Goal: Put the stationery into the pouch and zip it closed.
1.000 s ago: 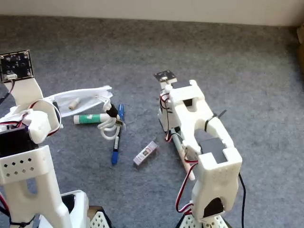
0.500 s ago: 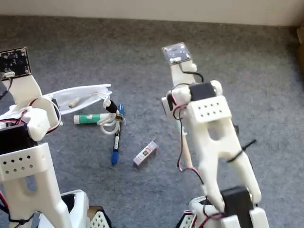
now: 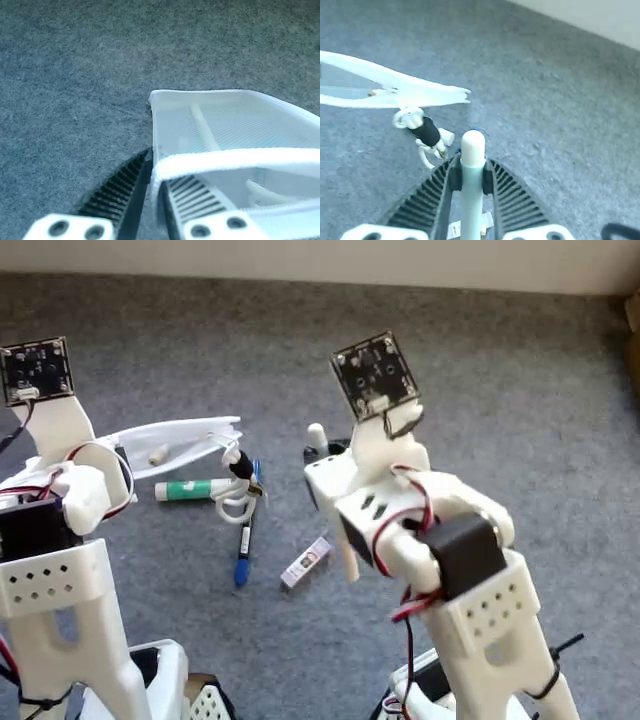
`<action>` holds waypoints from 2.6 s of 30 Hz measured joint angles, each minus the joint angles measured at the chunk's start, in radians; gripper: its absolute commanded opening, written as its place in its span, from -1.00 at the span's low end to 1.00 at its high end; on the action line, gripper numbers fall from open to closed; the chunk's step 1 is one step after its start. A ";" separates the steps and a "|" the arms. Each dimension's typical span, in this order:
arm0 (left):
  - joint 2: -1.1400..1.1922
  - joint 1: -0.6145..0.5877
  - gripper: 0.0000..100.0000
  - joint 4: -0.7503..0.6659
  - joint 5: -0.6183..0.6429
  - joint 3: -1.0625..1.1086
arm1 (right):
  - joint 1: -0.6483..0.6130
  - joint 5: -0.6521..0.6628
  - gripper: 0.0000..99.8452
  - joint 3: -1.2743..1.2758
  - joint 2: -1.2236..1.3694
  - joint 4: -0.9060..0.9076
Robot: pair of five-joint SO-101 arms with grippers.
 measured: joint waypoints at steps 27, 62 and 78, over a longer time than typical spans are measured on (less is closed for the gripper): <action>0.002 0.000 -0.98 0.000 0.002 -0.018 | -0.272 -0.003 -0.99 0.077 -0.158 -0.810; 0.002 0.000 -0.99 0.014 0.002 -0.018 | -0.276 0.052 -0.99 0.713 0.120 -1.820; 0.002 0.000 -0.99 0.026 0.002 -0.018 | -0.276 0.052 -0.72 0.710 0.252 -1.691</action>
